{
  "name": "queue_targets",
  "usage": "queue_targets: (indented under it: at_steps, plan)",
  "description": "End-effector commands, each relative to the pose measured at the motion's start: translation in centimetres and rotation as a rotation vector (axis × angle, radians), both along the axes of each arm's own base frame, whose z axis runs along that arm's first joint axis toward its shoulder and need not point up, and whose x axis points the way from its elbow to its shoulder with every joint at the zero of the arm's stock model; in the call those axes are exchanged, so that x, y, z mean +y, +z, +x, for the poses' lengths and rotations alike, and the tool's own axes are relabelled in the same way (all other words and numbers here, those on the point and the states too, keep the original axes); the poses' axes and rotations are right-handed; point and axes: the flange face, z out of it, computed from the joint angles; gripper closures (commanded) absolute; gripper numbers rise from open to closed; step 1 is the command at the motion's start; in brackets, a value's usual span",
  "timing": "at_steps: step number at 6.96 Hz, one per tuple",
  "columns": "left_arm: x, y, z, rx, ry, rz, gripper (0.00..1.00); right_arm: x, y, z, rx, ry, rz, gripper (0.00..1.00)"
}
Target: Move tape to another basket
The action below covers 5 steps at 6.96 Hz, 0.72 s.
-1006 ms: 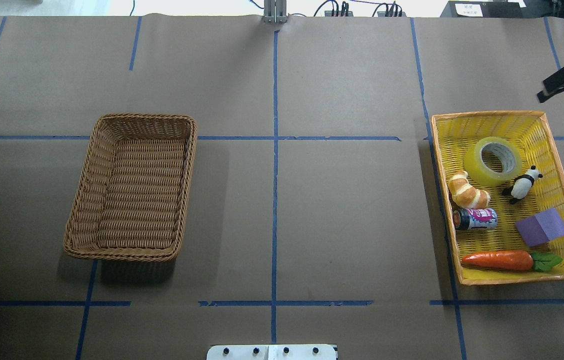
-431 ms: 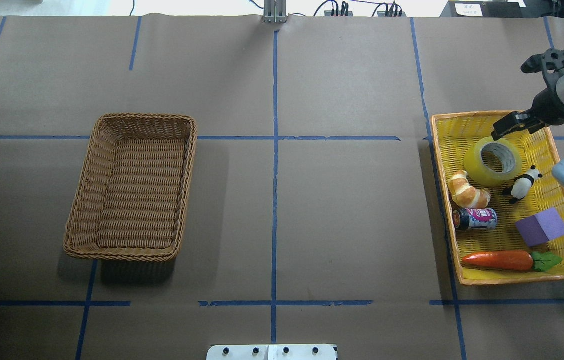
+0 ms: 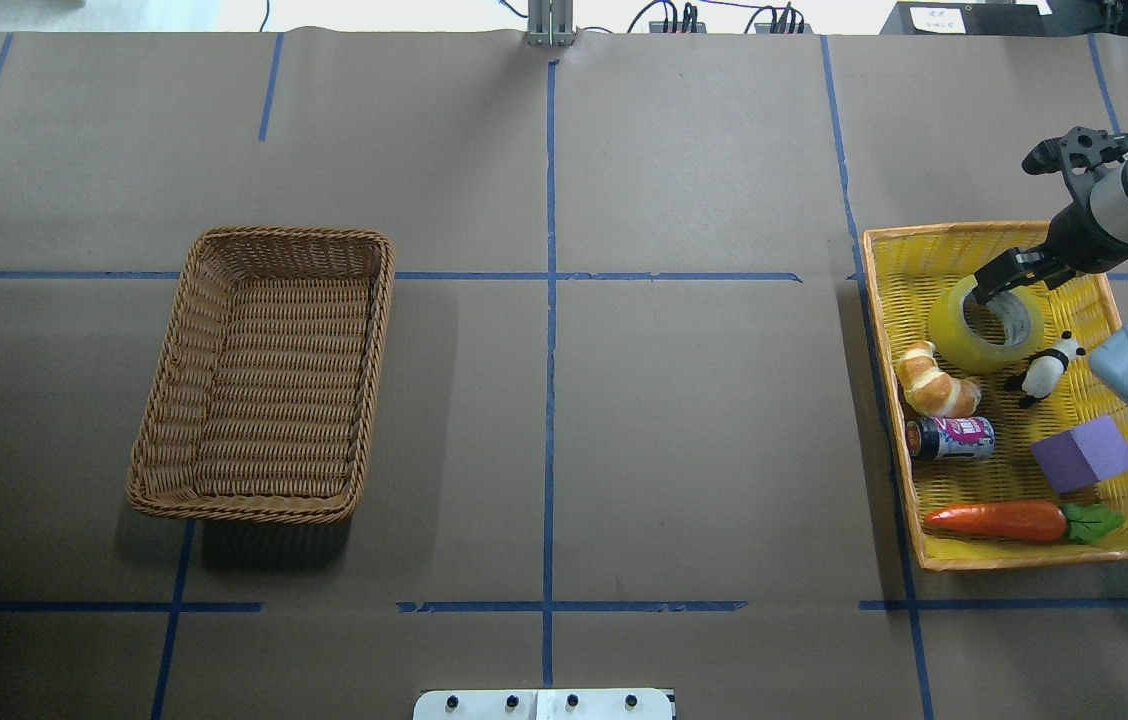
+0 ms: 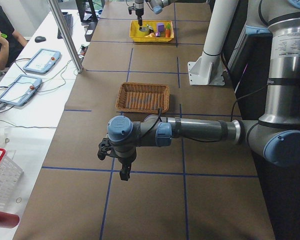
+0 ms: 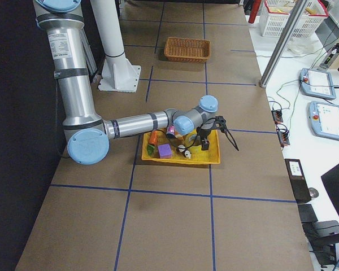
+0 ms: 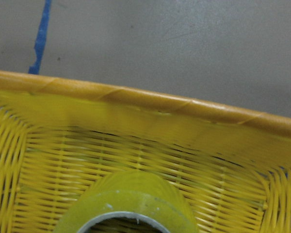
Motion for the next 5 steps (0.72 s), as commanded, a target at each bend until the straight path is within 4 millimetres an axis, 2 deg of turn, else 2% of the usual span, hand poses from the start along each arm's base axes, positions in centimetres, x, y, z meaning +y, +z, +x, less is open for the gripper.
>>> queue_targets:
  at_steps: [1, 2, 3, 4, 5]
  plan:
    - [-0.01, -0.06, 0.00, 0.000, 0.000, 0.001, 0.00, 0.10, 1.84, -0.73, 0.022, -0.010, -0.027, 0.00]
    - [-0.02, -0.14, 0.01, 0.001, 0.000, 0.003, 0.00, 0.19, 2.09, -0.78, 0.024, -0.011, -0.031, 0.00]
    - [0.03, -0.28, 0.00, 0.000, 0.000, 0.006, 0.00, 0.21, 2.02, -0.86, 0.025, -0.010, -0.031, 0.06]
    - [0.04, -0.37, -0.06, 0.001, -0.002, 0.007, 0.00, 0.24, 2.13, -0.74, 0.026, -0.009, -0.034, 0.47]
    - [0.02, -0.37, 0.01, 0.001, 0.000, 0.007, 0.00, 0.22, 2.12, -0.73, 0.027, -0.010, -0.030, 0.80]
